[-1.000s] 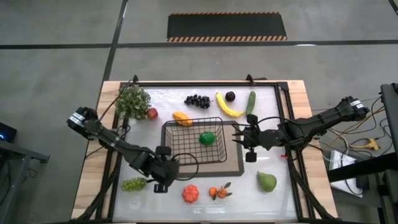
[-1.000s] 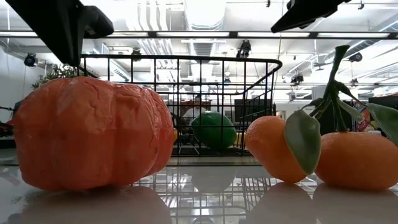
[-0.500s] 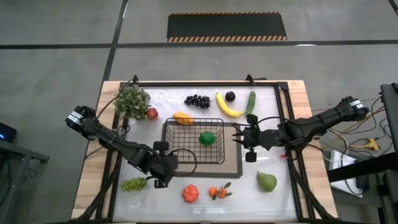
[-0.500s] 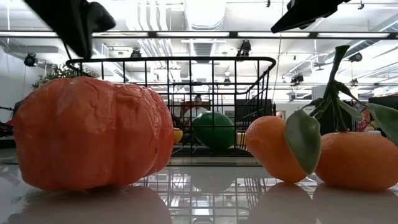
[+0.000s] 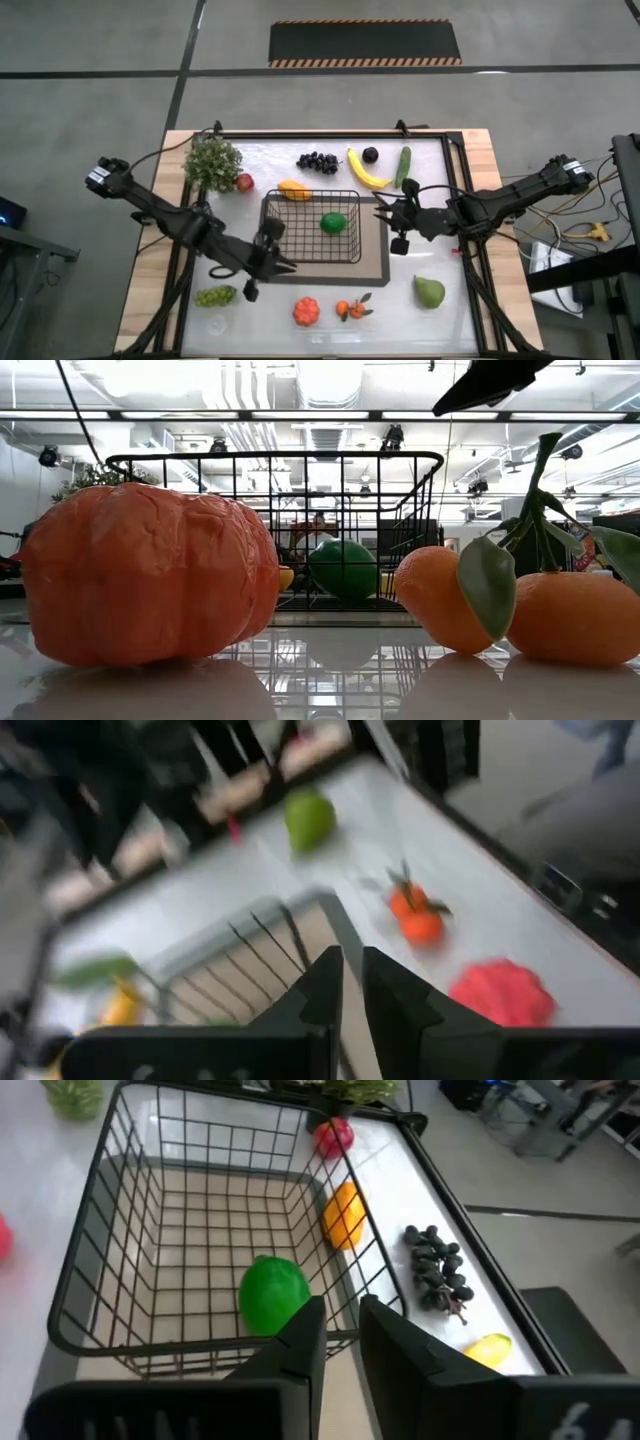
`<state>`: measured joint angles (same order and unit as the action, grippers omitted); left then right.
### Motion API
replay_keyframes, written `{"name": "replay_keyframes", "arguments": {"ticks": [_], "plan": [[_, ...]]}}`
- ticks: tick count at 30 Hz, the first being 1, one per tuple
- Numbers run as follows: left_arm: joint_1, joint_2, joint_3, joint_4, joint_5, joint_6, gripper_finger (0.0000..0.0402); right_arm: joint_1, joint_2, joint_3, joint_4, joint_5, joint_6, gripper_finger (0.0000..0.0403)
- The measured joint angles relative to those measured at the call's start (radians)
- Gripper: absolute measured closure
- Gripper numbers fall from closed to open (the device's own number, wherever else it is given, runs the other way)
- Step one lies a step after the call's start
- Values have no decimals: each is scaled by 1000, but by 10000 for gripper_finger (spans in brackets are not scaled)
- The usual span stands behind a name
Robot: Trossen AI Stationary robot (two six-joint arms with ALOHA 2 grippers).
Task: Build produce basket
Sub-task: Put the green grapes into the black wire basket
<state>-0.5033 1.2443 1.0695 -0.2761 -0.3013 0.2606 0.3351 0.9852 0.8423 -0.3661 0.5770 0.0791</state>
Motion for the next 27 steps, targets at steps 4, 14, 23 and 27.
{"name": "replay_keyframes", "arguments": {"ticks": [4,14,23,27], "plan": [[36,-67,-134,255,-14,86,376,0,0,-23,54,0,0,351],[148,-148,-377,636,-29,94,376,0,0,-239,520,-15,-158,351],[318,-149,-377,645,-30,99,376,-162,-20,-367,858,-329,-384,374],[406,-149,-376,670,-22,161,375,-286,-30,-368,853,-404,-401,386]]}}
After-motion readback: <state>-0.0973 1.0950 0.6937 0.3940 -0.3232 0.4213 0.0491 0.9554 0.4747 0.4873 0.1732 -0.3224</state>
